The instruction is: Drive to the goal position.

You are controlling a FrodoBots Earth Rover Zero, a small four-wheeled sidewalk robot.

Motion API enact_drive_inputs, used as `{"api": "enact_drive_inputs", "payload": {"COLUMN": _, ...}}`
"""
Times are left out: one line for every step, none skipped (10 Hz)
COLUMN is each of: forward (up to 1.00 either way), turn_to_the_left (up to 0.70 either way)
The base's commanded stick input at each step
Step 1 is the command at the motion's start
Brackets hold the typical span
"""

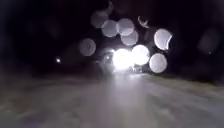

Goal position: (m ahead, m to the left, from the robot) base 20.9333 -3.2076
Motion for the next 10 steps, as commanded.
{"api": "enact_drive_inputs", "payload": {"forward": 0.70, "turn_to_the_left": 0.00}}
{"api": "enact_drive_inputs", "payload": {"forward": 0.70, "turn_to_the_left": -0.03}}
{"api": "enact_drive_inputs", "payload": {"forward": 0.70, "turn_to_the_left": -0.13}}
{"api": "enact_drive_inputs", "payload": {"forward": 0.70, "turn_to_the_left": -0.12}}
{"api": "enact_drive_inputs", "payload": {"forward": 0.70, "turn_to_the_left": -0.05}}
{"api": "enact_drive_inputs", "payload": {"forward": 0.70, "turn_to_the_left": -0.01}}
{"api": "enact_drive_inputs", "payload": {"forward": 0.70, "turn_to_the_left": 0.00}}
{"api": "enact_drive_inputs", "payload": {"forward": 0.70, "turn_to_the_left": 0.00}}
{"api": "enact_drive_inputs", "payload": {"forward": 0.70, "turn_to_the_left": 0.00}}
{"api": "enact_drive_inputs", "payload": {"forward": 0.70, "turn_to_the_left": -0.01}}
